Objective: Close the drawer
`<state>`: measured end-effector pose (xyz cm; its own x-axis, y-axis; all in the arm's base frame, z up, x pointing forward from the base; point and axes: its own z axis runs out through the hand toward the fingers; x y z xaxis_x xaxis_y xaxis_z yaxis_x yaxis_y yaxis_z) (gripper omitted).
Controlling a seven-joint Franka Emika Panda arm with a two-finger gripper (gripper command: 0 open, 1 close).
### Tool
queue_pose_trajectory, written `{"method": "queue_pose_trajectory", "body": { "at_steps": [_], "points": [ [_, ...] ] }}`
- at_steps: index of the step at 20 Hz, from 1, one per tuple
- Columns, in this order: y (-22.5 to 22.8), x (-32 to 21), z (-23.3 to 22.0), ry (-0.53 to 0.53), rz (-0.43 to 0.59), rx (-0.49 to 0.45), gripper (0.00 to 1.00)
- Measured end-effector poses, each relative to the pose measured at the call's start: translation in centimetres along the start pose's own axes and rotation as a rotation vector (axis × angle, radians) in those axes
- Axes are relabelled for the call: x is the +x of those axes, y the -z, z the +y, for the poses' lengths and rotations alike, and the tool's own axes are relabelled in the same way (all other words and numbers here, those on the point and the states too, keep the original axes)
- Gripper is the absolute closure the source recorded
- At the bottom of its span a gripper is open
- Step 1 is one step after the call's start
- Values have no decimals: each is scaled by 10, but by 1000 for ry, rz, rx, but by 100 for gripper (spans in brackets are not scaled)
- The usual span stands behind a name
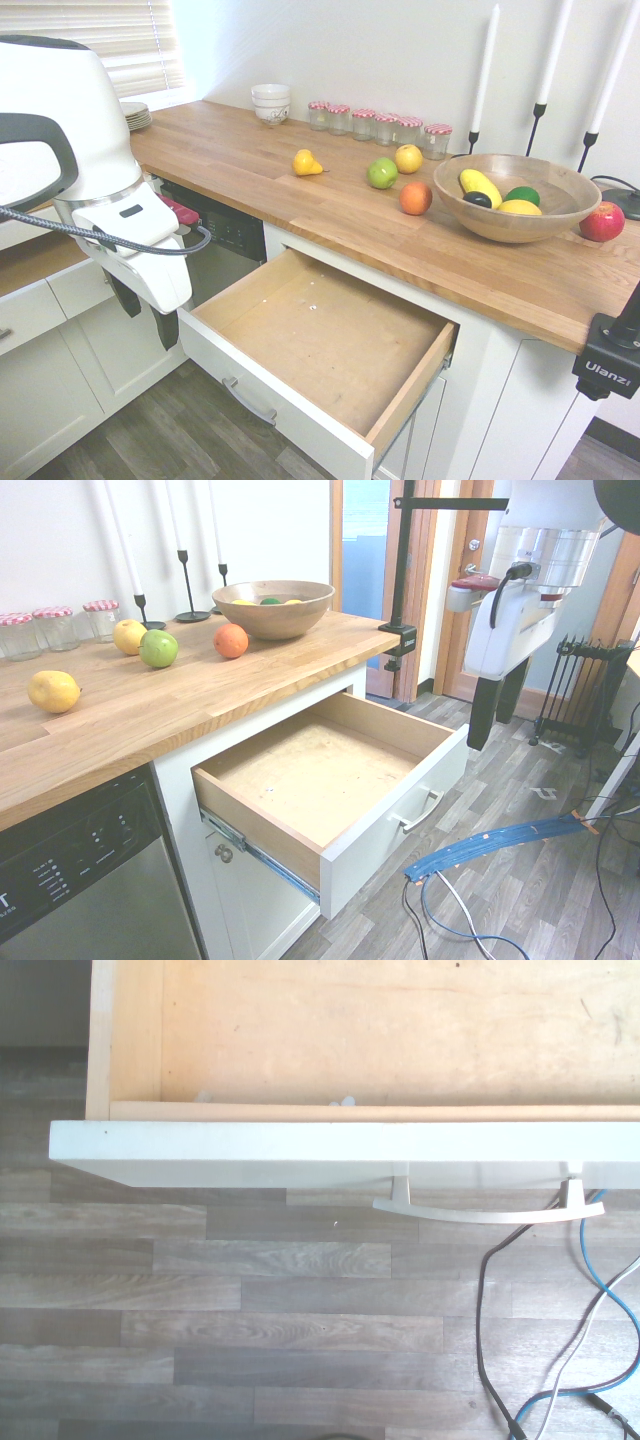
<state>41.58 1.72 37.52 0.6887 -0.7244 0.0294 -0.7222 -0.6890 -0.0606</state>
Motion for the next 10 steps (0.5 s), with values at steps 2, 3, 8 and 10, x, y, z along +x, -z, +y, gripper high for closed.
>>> {"method": "queue_pose_trajectory", "body": {
  "at_steps": [2, 3, 8, 10],
  "points": [
    [-1, 0, 0, 0, -1, -1, 0],
    [-2, 1, 0, 0, -3, -2, 0],
    [-26, 9, 2, -17, -21, -18, 0],
    [-43, 14, 2, -20, -26, -28, 0]
  ]
}}
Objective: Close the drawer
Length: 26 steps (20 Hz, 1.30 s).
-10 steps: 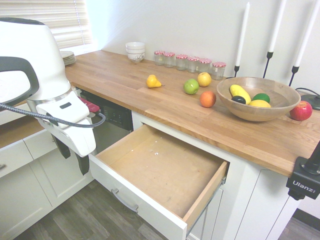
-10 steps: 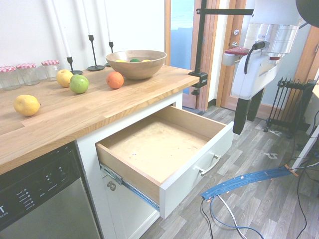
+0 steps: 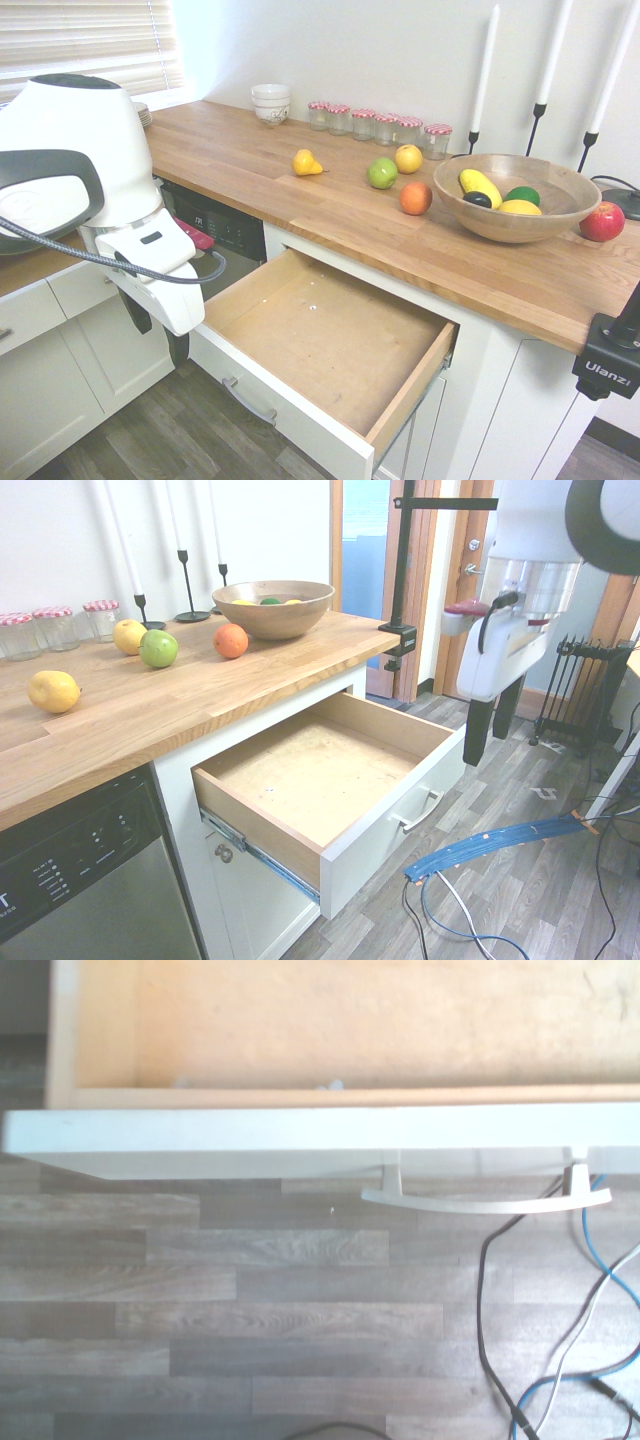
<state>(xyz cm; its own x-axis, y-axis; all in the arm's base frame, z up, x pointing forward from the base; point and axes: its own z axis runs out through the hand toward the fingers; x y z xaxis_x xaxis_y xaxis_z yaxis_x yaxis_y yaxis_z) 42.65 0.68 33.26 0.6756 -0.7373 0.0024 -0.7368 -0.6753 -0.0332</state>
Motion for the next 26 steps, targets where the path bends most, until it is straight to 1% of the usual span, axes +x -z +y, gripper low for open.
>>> {"method": "queue_pose_trajectory", "body": {
  "at_steps": [7, 16, 21, 25, 26],
  "points": [
    [-76, 19, 10, -20, -34, -41, 0],
    [-150, 29, 23, -28, -71, -84, 0],
    [-185, 36, 29, -28, -88, -106, 0],
    [-196, 41, 28, -4, -88, -78, 0],
    [-198, 42, 27, 7, -84, -66, 100]
  ]
}}
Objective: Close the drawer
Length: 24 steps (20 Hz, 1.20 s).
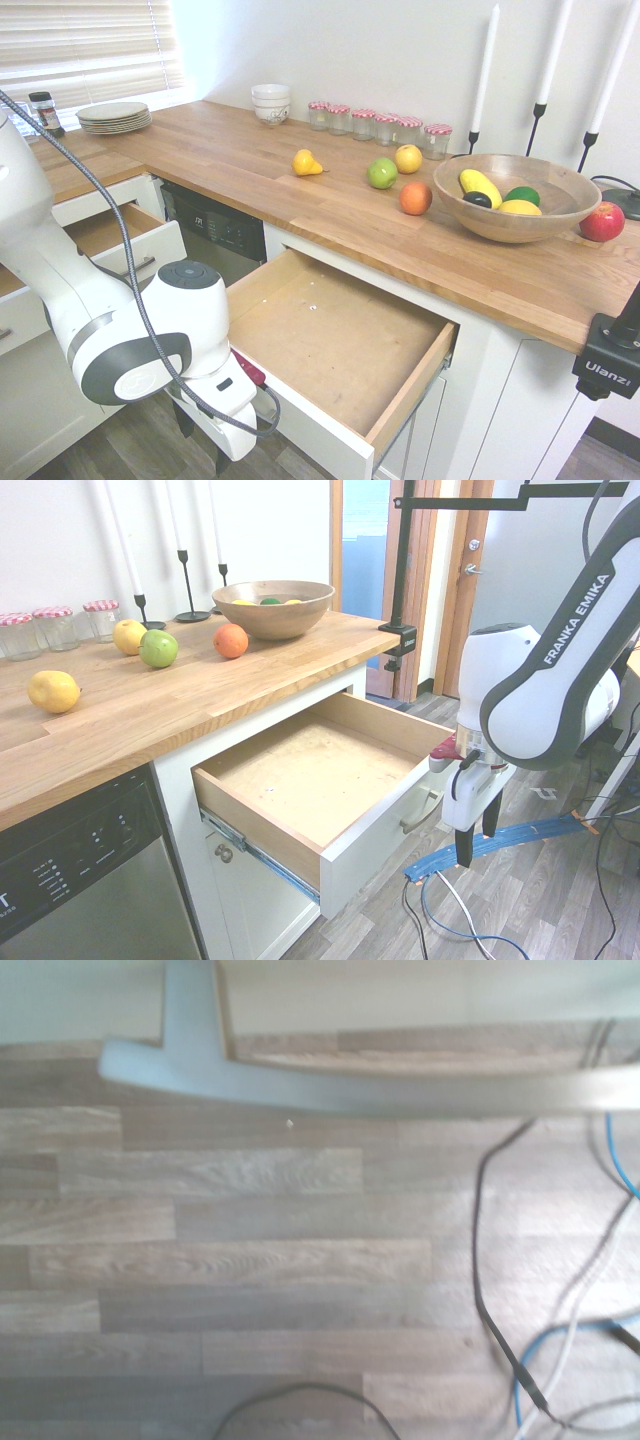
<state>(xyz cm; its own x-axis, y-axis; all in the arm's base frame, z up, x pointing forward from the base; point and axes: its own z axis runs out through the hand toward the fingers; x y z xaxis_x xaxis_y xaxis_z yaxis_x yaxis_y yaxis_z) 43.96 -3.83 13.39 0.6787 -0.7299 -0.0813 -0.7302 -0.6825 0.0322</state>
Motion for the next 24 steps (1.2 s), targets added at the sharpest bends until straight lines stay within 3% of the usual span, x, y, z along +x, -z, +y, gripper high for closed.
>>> {"method": "queue_pose_trajectory", "body": {
  "at_steps": [24],
  "points": [
    [-6, 14, -10, 26, 63, 38, 100]
  ]
}}
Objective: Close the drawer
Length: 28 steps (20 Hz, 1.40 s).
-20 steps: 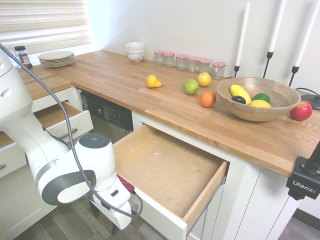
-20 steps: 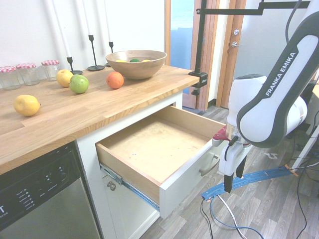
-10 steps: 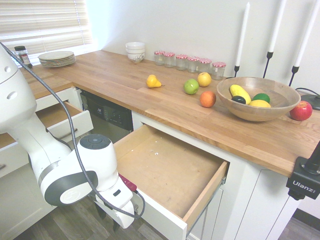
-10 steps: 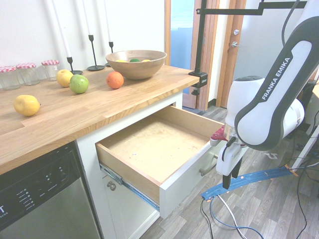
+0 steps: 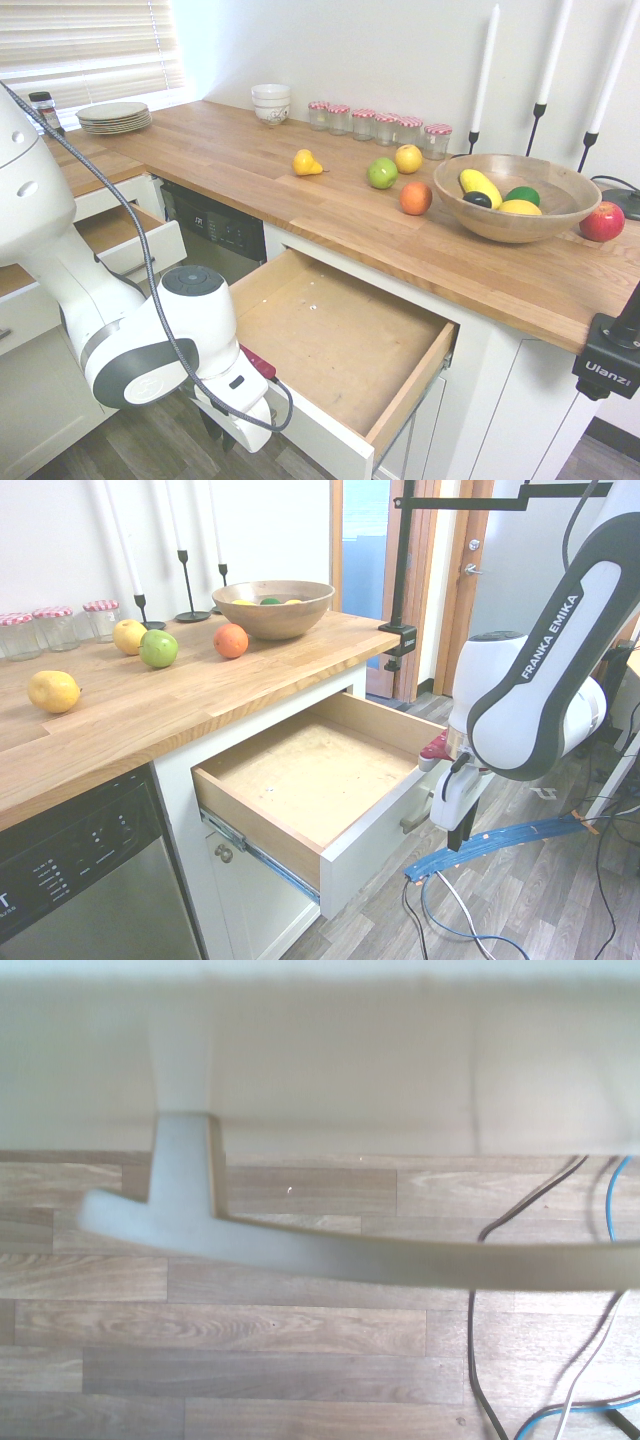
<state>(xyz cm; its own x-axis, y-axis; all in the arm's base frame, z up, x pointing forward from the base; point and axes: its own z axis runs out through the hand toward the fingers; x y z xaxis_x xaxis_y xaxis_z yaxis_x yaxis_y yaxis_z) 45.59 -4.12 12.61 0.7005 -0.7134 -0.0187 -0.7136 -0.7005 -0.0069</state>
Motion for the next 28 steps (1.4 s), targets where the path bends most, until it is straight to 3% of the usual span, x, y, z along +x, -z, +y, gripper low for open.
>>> {"method": "queue_pose_trajectory", "body": {
  "at_steps": [11, 28],
  "points": [
    [1, 3, -6, 16, 8, 6, 100],
    [14, 64, -62, 68, 96, 100, 100]
  ]
}}
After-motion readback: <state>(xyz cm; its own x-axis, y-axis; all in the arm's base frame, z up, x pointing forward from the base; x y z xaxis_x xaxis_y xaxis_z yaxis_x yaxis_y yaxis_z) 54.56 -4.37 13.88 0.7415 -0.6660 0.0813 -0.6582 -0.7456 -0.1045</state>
